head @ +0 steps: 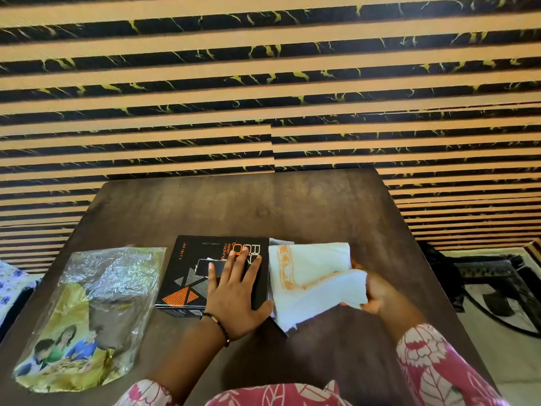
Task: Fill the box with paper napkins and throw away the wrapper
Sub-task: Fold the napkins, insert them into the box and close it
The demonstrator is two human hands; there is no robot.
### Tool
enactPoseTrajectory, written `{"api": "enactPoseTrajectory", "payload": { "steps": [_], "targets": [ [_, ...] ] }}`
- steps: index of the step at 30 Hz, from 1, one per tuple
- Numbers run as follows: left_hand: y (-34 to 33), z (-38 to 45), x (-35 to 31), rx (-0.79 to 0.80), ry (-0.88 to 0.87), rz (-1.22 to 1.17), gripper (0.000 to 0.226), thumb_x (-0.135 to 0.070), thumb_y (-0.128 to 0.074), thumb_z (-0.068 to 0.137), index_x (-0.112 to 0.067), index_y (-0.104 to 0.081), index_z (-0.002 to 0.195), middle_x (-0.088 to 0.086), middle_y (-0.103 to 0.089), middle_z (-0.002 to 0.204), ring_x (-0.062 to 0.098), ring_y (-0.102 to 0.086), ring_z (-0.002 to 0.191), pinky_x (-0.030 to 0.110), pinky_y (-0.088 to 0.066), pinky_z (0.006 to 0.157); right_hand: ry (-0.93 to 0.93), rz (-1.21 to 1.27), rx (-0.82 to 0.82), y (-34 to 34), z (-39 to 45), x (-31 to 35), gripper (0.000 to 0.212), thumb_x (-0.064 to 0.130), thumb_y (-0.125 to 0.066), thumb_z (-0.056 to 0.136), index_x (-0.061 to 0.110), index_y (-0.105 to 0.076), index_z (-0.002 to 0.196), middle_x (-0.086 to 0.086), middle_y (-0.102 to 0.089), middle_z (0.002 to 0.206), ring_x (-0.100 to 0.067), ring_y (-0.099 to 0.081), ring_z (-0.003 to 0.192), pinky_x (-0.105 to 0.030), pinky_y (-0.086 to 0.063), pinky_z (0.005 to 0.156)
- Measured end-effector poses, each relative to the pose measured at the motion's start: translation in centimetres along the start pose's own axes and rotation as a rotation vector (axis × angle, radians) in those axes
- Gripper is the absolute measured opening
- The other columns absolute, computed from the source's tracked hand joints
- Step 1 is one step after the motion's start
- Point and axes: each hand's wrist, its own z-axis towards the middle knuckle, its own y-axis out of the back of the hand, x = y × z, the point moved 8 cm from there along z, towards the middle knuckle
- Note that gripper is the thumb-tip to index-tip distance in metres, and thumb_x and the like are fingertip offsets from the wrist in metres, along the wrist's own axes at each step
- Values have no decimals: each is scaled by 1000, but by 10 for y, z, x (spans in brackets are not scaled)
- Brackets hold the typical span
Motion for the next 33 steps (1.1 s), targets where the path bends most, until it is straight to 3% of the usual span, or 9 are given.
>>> {"api": "enactPoseTrajectory", "payload": {
  "steps": [3,6,8,11,13,17,23,27,33],
  "targets": [
    [1,-2,-2,0,-2,-2,95,-71,-20,61,-33,-4,146,-2,6,158,21,13,145,51,18,107,-53,101,-33,-7,4,2,30,23,-36,98,6,-56,113,-10,-66,73,-25,-60,71,-36,-56,57],
    [2,-4,-1,-11,16,-32,97,-71,-21,60,-32,-4,146,-2,4,158,21,11,145,51,16,110,-110,251,-13,-18,5,0,32,23,-34,99,5,-58,88,-16,-65,75,-29,-62,84,-38,-52,77],
    [2,-5,0,-19,26,-37,97,-71,-21,59,-32,-2,146,-3,4,158,21,10,145,50,15,110,-92,280,12,-21,10,-5,31,18,-31,99,8,-59,88,-17,-65,74,-26,-64,84,-35,-54,67],
    [1,-6,0,-26,16,-72,95,-71,-24,61,-37,0,145,-3,1,158,22,8,145,55,12,111,-23,231,144,-30,13,-11,30,21,-39,97,11,-66,89,-14,-70,79,-22,-69,61,-28,-55,45],
    [1,-7,-1,-30,3,-91,90,-70,-26,63,-42,0,144,-3,-1,158,23,7,145,58,9,111,80,126,128,-21,18,-16,24,8,-43,95,19,-65,100,-7,-73,84,-20,-70,68,-29,-58,52],
    [2,-7,-2,5,9,-103,84,-68,-25,62,-51,-2,140,-2,-3,157,26,8,145,62,5,110,199,-69,94,-7,19,-24,52,-18,-46,83,14,-50,125,-10,-67,102,-24,-68,82,-31,-58,58],
    [13,-9,-8,-17,23,-272,65,-63,-17,64,-58,-39,126,-12,-14,155,26,6,145,65,2,109,202,-110,94,-3,17,-24,48,-10,-53,85,21,-51,122,-9,-67,104,-26,-68,87,-34,-60,63],
    [17,-9,-10,10,48,-321,57,-64,-18,74,-47,-64,104,-15,-20,153,25,5,145,65,4,109,174,-30,139,-4,21,-24,52,-9,-53,86,23,-51,127,-11,-66,110,-30,-67,91,-38,-59,67],
    [20,0,-17,112,132,-322,38,-48,-37,92,-29,-70,85,-9,-20,153,31,6,144,73,1,105,145,41,237,-13,18,-16,38,-3,-50,89,22,-54,117,-10,-66,108,-28,-65,91,-35,-59,66]
  ]
}}
